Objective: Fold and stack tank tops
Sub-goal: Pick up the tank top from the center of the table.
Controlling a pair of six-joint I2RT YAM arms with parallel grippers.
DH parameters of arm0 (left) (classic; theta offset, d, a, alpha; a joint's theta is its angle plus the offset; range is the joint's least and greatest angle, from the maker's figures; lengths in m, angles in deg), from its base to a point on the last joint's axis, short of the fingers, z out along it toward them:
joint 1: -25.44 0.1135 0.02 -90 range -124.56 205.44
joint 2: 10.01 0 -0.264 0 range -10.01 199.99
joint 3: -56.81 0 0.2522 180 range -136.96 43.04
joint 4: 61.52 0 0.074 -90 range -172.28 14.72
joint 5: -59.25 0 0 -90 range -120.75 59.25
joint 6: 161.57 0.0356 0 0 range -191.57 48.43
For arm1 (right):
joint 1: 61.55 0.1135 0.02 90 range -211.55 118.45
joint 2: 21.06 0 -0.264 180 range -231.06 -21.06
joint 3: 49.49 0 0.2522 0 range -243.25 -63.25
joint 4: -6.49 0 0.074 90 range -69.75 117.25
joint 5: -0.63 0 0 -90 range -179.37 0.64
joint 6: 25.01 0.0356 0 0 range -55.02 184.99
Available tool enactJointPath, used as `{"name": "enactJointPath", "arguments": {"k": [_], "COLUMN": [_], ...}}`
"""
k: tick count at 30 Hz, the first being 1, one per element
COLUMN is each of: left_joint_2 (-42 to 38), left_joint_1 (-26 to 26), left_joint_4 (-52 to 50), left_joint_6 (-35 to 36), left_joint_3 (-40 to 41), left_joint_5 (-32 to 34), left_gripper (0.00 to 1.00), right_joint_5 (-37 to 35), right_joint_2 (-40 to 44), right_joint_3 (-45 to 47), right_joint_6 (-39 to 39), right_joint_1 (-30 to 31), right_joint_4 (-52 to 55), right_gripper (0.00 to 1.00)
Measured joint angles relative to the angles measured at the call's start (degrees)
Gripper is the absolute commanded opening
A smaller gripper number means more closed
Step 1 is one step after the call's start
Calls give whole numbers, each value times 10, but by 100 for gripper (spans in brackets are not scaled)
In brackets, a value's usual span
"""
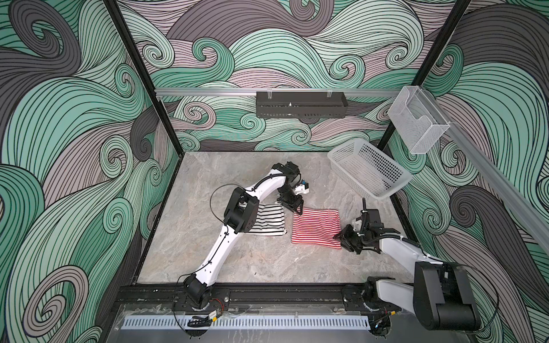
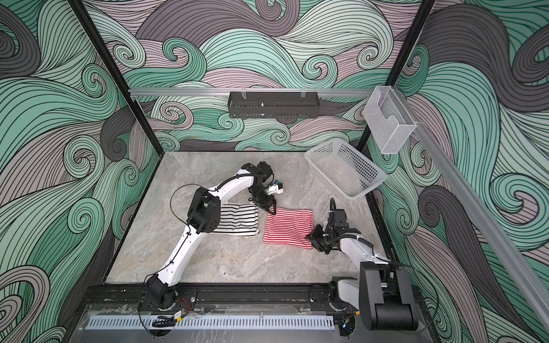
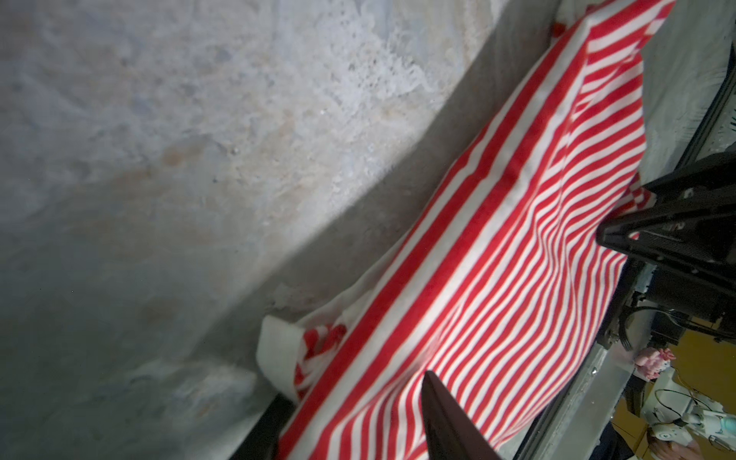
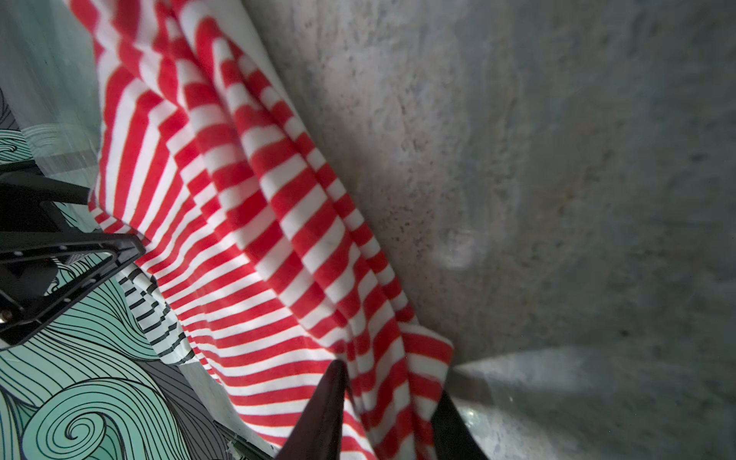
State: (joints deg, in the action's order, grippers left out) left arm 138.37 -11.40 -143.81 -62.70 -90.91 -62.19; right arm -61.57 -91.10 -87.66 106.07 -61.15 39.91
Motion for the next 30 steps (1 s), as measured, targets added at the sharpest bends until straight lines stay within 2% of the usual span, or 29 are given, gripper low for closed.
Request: {"name": "enactJointPath", "arguments": {"k": [4,6,9,11,16,20,26,30], "left_joint_2": [6,10,15,16,14,-2,-68,-117], "left_joint_1": [0,0,0,0,0,0,14,41], "left_joint_4": [0,1,0,-2,-12,-24,-38,-52], "left_joint_6": [-6,-7,-7,-6,-2,7,14,19], "left_joint_3": [-7,-11,-13,-13,-24,-24,-20,-20], "left_joint_5": [-3,-5,-7,-7,-7,-5,-3,-2], "left_gripper": [42,29,9,0,0,0,0,0], "right_joint_5": [1,1,3,4,5,5,-4,-17], "right_joint_2": [-10,-14,-17,-17,0,23,22,-4], "right_joint_3": [-1,-2,-5,-8,-23,-61,-158,-219], "right_joint_6": [1,4,0,-2,-2,3,12,16], "right_joint_1": [0,0,1,3,17,63,135,182], "right_joint_4": [-5,-6,-8,-8,3,17,39,49], "right_gripper": [10,0,0,0,0,0,0,0]}}
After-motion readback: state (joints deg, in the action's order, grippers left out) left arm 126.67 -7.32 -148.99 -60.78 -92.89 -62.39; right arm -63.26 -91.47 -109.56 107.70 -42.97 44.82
